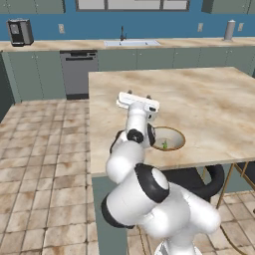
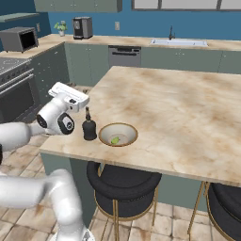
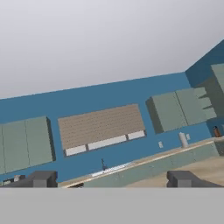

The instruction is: There is a bowl on the dining counter. Grab a lemon wedge from the fridge and place it in the bowl. Then get the liquor bottle and glass cup from the cabinet and place them next to the bowl.

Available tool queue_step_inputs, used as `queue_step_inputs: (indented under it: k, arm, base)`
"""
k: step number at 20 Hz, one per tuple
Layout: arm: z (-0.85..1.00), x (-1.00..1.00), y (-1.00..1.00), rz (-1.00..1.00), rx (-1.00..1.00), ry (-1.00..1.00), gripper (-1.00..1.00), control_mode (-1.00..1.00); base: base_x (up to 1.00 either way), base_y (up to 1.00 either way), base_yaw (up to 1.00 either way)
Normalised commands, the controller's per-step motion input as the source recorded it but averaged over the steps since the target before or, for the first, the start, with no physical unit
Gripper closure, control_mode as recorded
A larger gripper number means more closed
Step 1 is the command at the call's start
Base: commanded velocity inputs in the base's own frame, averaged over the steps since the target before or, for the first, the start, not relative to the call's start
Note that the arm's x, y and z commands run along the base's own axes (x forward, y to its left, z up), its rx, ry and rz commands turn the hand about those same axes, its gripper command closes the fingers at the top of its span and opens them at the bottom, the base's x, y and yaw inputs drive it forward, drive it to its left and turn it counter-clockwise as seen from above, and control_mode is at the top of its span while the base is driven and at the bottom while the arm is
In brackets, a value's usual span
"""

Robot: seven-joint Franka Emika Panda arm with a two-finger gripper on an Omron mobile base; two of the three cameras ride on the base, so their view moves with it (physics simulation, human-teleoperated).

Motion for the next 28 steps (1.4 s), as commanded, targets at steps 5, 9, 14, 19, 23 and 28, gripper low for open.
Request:
queue_step_inputs:
  k: [5, 9, 14, 19, 23, 28]
  arm:
    - [1.0, -0.74, -0.03, 0.04, 0.06, 0.17, -1.0, -1.0]
    - [1.0, -0.73, -0.02, 0.03, 0.06, 0.29, -1.0, -1.0]
    - [0.97, -0.69, -0.04, 0.01, 0.07, 0.42, -1.0, -1.0]
    - [0.37, -0.8, 0.0, 0.0, 0.03, 0.52, -1.0, -1.0]
    - [-0.01, -0.91, 0.0, 0.0, 0.0, 0.55, -1.0, -1.0]
    - [-0.32, -0.99, 0.0, 0.0, 0.0, 0.43, -1.0, -1.0]
  base:
    - [0.0, 0.0, 0.0]
    - [0.0, 0.0, 0.0]
    - [0.0, 0.0, 0.0]
    - [0.0, 0.0, 0.0]
    - [0.0, 0.0, 0.0]
    - [0.0, 0.0, 0.0]
